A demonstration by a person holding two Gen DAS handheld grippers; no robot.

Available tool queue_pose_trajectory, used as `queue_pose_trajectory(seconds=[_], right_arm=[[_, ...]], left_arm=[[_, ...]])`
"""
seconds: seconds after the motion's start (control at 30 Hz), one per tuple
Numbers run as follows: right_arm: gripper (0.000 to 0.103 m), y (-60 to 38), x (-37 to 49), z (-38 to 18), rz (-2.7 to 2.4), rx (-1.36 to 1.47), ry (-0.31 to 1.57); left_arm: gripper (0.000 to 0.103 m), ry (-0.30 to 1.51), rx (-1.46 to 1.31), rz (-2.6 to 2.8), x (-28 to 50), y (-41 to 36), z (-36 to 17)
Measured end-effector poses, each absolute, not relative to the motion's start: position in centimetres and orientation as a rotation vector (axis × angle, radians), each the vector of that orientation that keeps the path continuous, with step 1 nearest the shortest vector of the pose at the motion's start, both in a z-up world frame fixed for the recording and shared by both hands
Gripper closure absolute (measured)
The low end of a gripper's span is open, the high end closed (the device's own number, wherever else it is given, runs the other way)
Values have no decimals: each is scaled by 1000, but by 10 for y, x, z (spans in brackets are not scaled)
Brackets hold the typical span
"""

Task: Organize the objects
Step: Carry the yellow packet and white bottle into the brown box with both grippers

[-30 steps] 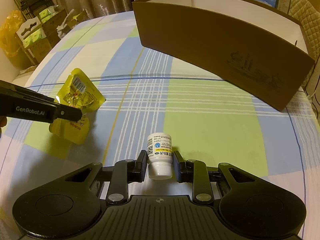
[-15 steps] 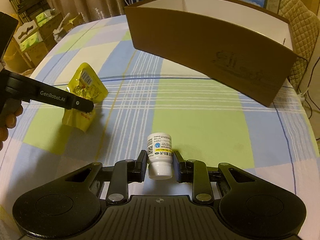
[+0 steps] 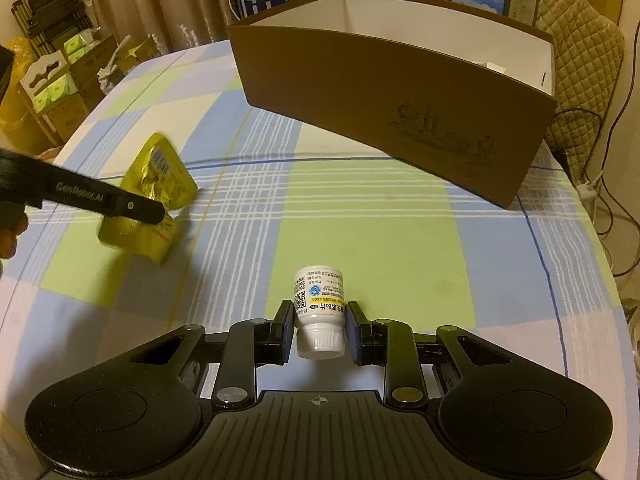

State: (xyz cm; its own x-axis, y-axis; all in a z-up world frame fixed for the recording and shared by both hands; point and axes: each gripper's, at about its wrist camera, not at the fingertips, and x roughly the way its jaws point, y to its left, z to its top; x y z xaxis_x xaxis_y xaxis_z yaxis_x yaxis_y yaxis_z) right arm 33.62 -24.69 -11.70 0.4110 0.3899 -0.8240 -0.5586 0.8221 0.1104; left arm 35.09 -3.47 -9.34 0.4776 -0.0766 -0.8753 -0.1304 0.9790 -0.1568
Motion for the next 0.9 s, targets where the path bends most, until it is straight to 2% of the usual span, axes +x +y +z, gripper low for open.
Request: queue_pose_trajectory(seconds=[0.3, 0.9], right_arm=[[79, -268, 340, -116, 582, -177, 983], [79, -285, 368, -105, 606, -145, 968]], left_arm=[[84, 1124, -235, 52, 357, -45, -126], [86, 1059, -188, 85, 375, -56, -87]])
